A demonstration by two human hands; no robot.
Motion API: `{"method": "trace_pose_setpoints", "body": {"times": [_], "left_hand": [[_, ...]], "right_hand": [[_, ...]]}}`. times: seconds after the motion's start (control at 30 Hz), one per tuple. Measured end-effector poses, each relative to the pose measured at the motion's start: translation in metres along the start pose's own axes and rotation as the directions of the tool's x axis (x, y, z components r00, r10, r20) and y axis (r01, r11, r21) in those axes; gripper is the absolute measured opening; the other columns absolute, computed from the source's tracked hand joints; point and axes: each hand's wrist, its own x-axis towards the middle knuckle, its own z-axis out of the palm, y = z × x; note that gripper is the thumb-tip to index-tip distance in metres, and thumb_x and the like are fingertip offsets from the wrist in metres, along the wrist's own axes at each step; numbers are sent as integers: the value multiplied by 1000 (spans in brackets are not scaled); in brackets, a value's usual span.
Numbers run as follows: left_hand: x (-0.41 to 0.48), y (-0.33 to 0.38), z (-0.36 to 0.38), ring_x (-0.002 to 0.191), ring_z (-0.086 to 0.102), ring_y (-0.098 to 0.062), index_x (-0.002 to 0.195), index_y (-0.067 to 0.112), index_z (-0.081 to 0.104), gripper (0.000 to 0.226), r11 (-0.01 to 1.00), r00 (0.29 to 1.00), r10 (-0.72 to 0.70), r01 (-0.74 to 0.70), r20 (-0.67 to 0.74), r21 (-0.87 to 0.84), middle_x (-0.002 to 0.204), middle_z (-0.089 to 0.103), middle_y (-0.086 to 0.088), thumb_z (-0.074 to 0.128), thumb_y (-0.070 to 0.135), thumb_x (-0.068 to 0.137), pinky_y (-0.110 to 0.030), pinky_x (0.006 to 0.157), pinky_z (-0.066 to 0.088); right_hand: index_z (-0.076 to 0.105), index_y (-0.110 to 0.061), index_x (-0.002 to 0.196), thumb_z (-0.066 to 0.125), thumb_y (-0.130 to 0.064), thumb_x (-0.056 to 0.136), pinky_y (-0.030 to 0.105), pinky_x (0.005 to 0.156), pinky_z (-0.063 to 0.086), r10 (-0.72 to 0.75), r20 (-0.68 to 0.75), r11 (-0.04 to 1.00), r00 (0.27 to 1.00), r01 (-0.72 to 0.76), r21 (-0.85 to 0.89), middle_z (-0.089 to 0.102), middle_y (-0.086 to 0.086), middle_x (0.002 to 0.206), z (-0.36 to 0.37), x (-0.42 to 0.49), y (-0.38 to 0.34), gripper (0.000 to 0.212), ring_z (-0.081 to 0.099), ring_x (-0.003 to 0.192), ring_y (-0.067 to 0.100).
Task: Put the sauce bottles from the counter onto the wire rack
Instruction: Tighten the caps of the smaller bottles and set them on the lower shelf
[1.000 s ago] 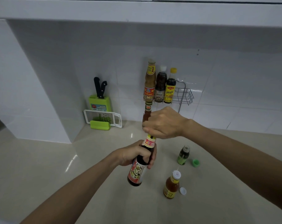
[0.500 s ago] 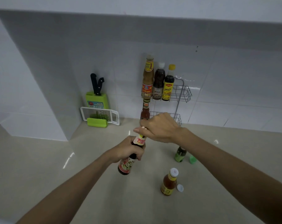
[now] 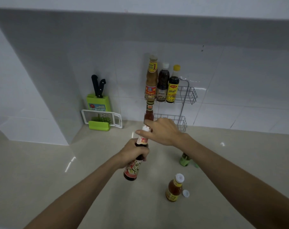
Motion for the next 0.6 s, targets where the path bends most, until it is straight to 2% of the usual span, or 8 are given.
{"method": "trace_pose_setpoints", "body": {"times": [0.07,0.1,0.2,0.23,0.33,0.4,0.5,0.6], "left_hand": [[-2,2,-7,57,58,-21,55,11,55,9,999,988,-8,3,155,33,57,59,-9,61,5,54,-26,59,49],[-2,3,-4,56,59,-19,56,13,56,9,997,993,-6,-3,121,79,57,60,-8,63,7,56,-27,59,50],[2,3,9,59,64,-12,74,19,60,17,984,983,57,-25,-175,177,65,68,0,69,19,59,-26,60,52],[4,3,9,68,66,-12,85,20,59,28,987,985,63,-38,-158,157,75,70,0,72,21,61,-27,66,53],[5,-5,-6,100,68,-18,113,24,53,60,1000,984,-12,14,176,-12,111,69,-5,84,18,63,-29,84,55],[1,-15,-12,107,67,-19,117,22,57,62,1000,953,-13,17,303,-10,115,70,-4,86,16,62,-28,89,54],[3,-29,-1,100,70,-22,104,22,67,53,1000,985,21,-21,172,-5,104,75,-4,89,18,55,-34,90,57],[17,-37,12,85,72,-16,96,25,69,56,998,998,25,-22,-61,54,90,76,2,90,31,44,-34,82,60]], "right_hand": [[45,-25,79,35,-61,90,29,50,37,-71,-20,997,997,72,27,57,4,60,0,-1,5,39,49,52,23],[45,-24,77,39,-52,90,29,49,36,-31,-56,994,998,36,102,57,5,60,3,0,4,31,49,53,25],[48,-19,70,45,-34,84,33,51,38,211,-73,925,975,-175,336,59,9,66,9,13,-2,20,53,63,29],[51,-16,70,47,-33,82,35,54,42,218,-52,917,974,-187,352,60,9,67,7,18,-1,21,55,66,30],[59,-12,72,51,-31,84,37,63,49,141,45,912,989,-147,382,64,9,70,-13,28,11,24,59,70,28],[58,-10,70,54,-28,85,36,63,45,139,54,888,989,-149,435,63,8,69,-21,30,24,24,57,68,25],[55,-8,70,59,-32,87,30,60,38,248,30,758,968,-213,616,56,2,66,-19,29,34,30,49,61,12],[59,-15,91,66,-53,82,20,45,43,345,143,565,928,-327,758,62,-5,78,-3,16,33,40,56,60,4]]}}
